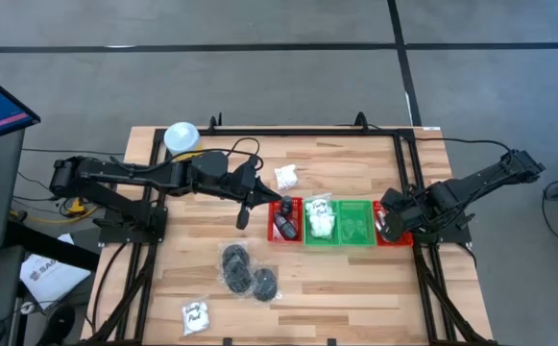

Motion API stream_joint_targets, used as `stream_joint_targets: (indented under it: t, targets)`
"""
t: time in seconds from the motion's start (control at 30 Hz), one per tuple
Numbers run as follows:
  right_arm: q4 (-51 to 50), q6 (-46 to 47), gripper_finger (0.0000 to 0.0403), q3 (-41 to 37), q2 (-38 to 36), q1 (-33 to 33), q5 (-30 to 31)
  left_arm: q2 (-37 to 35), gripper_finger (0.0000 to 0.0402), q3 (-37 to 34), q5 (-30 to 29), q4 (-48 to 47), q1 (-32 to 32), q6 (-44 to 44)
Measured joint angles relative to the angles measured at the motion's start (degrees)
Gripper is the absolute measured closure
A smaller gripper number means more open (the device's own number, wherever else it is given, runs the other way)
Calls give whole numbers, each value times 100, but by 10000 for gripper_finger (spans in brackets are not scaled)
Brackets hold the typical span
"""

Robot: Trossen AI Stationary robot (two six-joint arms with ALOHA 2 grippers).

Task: Pick & Place Travel size toiletries
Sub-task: Put the silver nail cutter into the right red bin

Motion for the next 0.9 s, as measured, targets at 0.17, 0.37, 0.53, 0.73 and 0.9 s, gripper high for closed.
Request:
stream_joint_targets:
  t: [0.17, 0.37, 0.53, 0.73, 0.9]
  targets:
    - [2, -156, 299, 0, 0, 0, 5, 0, 398, 0, -2, 0, 1, -1]
    - [165, -204, 302, 0, 0, 0, 11, 0, 398, 0, 0, 0, 0, -2]
    - [854, -604, 301, 0, 0, -11, 14, 0, 398, 0, -65, -20, 19, -277]
    - [2132, -1674, 301, 0, 0, -242, 20, -2, 398, 0, -1168, -653, 321, -278]
    - [2982, -2353, 301, 0, 0, -515, 21, 243, 398, -2, -1257, -1048, 858, -402]
